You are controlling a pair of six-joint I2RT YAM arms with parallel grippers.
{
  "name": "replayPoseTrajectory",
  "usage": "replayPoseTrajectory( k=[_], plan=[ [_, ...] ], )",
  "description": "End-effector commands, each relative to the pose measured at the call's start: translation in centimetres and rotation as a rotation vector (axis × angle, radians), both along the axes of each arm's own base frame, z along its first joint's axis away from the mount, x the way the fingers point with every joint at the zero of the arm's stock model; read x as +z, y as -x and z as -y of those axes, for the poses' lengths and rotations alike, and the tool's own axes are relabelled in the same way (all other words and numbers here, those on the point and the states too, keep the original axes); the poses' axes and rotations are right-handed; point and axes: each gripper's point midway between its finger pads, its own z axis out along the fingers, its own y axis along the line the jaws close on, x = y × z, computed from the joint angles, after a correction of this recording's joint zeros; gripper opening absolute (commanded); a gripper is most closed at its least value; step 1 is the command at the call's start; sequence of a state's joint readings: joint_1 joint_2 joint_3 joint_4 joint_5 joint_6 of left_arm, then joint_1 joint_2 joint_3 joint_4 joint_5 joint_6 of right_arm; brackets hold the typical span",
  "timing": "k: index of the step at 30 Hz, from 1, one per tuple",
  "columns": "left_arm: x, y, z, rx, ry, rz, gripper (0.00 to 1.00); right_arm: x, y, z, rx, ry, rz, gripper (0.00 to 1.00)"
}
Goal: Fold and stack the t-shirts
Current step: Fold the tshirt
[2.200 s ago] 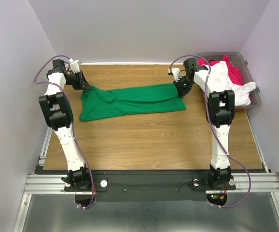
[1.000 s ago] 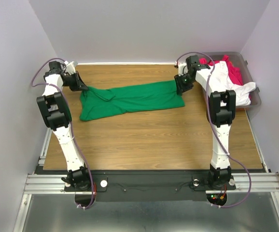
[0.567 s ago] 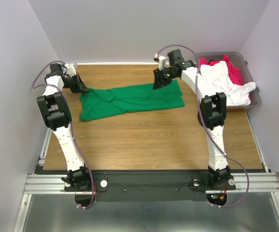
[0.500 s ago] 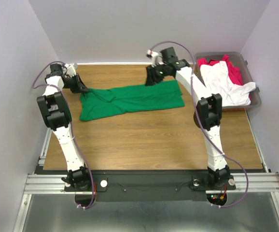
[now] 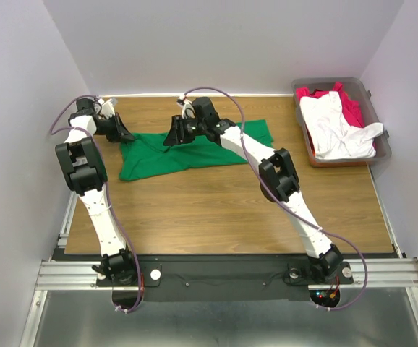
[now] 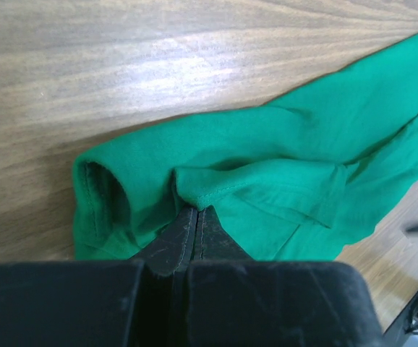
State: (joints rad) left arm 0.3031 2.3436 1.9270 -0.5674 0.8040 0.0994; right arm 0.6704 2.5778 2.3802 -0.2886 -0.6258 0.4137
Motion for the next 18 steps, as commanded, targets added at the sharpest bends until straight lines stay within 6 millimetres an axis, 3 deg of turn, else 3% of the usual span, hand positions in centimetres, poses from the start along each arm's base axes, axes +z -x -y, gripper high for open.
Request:
replayPoseTrajectory(
  k=[1, 3, 8, 18],
  plan=[
    [3.7, 0.0, 0.1, -0.012, -0.006, 0.076, 0.00, 3.5, -3.6, -0.5, -0.167, -0.199, -0.081, 0.50],
    [3.7, 0.1, 0.1, -0.011, 0.000, 0.074, 0.00, 2.3, -4.3, -0.6, -0.242, -0.201, -0.143, 0.48],
    [3.7, -0.1, 0.4, -0.003, 0.029, 0.072, 0.00, -0.2, -3.6, -1.3, -0.273, -0.193, -0.260, 0.43],
    [3.7, -0.3, 0.3, -0.003, 0.025, 0.079, 0.00, -2.6, -1.1, -3.0, -0.224, -0.194, -0.343, 0.39]
  ],
)
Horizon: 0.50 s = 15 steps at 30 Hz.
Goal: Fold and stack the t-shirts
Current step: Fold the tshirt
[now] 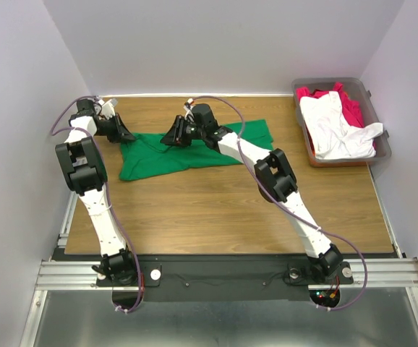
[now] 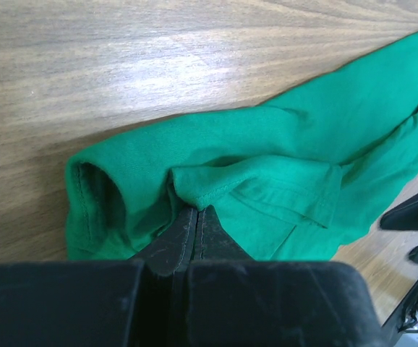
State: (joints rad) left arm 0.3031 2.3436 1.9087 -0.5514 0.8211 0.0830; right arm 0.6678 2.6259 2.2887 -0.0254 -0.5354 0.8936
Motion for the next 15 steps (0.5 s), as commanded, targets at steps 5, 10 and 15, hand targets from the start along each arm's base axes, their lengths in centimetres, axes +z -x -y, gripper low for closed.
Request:
replayPoseTrajectory(
  k=[5, 10, 15],
  plan=[
    [3.9, -0.5, 0.1, -0.006, 0.009, 0.088, 0.00, -2.6, 1.1, -1.4, 0.006, -0.012, -0.046, 0.43],
    [3.9, -0.5, 0.1, -0.008, 0.007, 0.095, 0.00, -3.8, 1.6, -1.3, 0.013, 0.003, -0.067, 0.42],
    [3.9, -0.6, 0.2, -0.012, 0.005, 0.098, 0.00, -4.4, 1.7, -1.5, 0.008, 0.005, -0.080, 0.41]
  ],
)
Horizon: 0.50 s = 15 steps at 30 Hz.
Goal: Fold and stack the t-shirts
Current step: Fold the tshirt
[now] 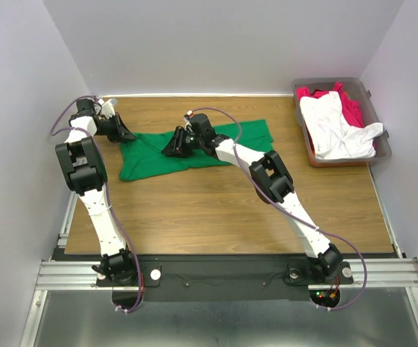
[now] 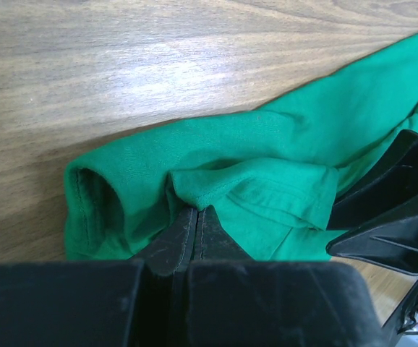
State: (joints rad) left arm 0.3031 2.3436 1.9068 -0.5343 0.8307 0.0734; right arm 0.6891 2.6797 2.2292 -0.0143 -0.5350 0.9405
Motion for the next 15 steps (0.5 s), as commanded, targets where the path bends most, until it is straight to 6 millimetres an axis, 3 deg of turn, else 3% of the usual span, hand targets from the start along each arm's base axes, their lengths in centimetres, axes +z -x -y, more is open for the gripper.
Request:
replayPoseTrajectory(
  k=[1, 8, 15],
  plan=[
    [3.78, -0.31, 0.07, -0.014, -0.002, 0.087, 0.00, 1.02, -0.07, -1.02, 0.000, -0.042, 0.037, 0.41],
    [3.96, -0.10, 0.35, -0.028, -0.013, 0.092, 0.00, 0.47, -0.83, -1.17, -0.035, -0.043, 0.035, 0.41],
    [3.95, 0.04, 0.33, -0.033, -0.019, 0.091, 0.00, 0.84, -0.73, -1.39, -0.035, -0.062, 0.028, 0.35]
  ],
)
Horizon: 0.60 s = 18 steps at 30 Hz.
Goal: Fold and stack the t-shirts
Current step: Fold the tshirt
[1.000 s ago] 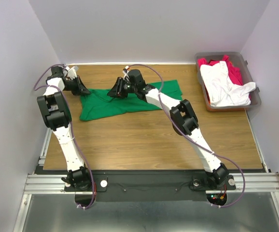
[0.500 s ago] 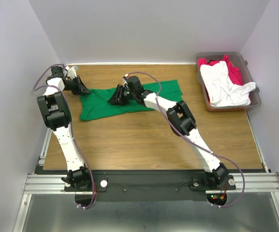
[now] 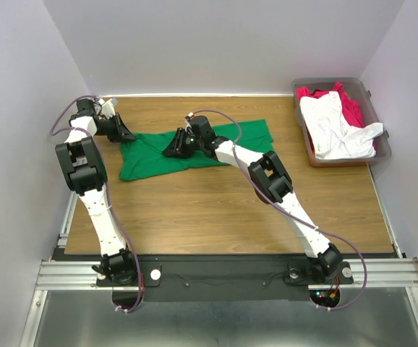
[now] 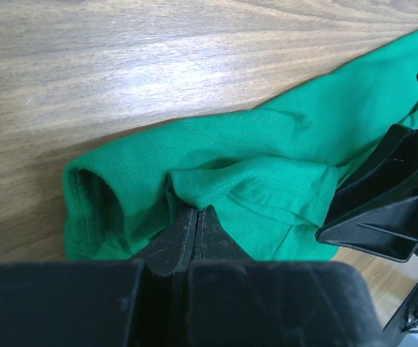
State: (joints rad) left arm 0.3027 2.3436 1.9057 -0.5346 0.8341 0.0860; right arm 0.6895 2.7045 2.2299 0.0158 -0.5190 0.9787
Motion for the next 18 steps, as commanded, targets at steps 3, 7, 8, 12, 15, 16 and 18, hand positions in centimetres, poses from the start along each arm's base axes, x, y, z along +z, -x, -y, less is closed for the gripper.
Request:
replayPoseTrajectory(
  k=[3, 7, 8, 12, 15, 16, 18],
  plan=[
    [3.8, 0.0, 0.3, -0.024, -0.016, 0.082, 0.00, 2.5, -0.5, -1.3, -0.009, -0.064, 0.055, 0.36],
    [3.8, 0.0, 0.3, -0.026, -0.017, 0.082, 0.00, 3.1, -0.7, -1.4, -0.020, -0.078, 0.058, 0.36],
    [3.7, 0.1, 0.3, -0.025, -0.016, 0.080, 0.00, 3.1, -0.8, -1.4, -0.025, -0.080, 0.061, 0.36],
    [3.8, 0.0, 0.3, -0.023, -0.015, 0.082, 0.00, 3.0, -1.4, -1.4, -0.047, -0.083, 0.075, 0.36],
    [3.9, 0.0, 0.3, -0.023, -0.017, 0.082, 0.00, 2.6, -1.3, -1.4, -0.049, -0.085, 0.066, 0.35],
    [3.9, 0.0, 0.3, -0.023, -0.017, 0.082, 0.00, 2.6, -1.4, -1.4, -0.049, -0.087, 0.065, 0.34],
    [3.8, 0.0, 0.3, -0.023, -0.016, 0.081, 0.00, 2.8, -1.3, -1.5, -0.046, -0.094, 0.066, 0.34]
  ],
)
